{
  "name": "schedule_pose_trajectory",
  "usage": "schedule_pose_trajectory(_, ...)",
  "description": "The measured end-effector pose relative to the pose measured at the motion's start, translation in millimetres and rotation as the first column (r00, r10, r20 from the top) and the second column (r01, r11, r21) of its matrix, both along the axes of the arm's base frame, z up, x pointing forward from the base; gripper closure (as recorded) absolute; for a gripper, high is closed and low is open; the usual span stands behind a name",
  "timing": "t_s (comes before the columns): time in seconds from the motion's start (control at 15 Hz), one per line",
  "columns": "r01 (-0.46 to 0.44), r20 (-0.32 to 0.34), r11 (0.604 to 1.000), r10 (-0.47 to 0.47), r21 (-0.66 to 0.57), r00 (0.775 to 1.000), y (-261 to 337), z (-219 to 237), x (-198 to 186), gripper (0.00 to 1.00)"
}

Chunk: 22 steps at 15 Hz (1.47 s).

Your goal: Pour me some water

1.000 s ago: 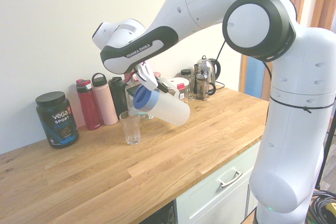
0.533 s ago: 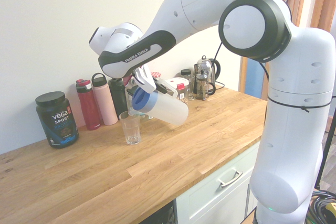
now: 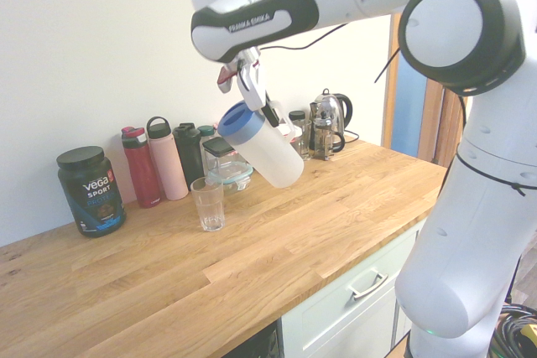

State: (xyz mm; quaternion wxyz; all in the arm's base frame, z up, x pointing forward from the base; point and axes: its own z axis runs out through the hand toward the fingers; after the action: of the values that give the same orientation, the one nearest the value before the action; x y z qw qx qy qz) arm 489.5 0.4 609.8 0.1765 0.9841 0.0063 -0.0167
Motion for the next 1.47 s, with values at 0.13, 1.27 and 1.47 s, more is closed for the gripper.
schedule_pose_trajectory(0.13, 0.061, 0.033, 0.992, -0.065, 0.11, 0.997, -19, 20, -16, 1.0)
schedule_pose_trajectory(1.27, 0.645, 0.156, 0.54, -0.818, 0.541, 0.554, -196, -83, -58, 1.0)
schedule_pose_trajectory(1.47, 0.673, 0.185, 0.475, -0.869, 0.567, 0.458, -215, -95, -69, 1.0)
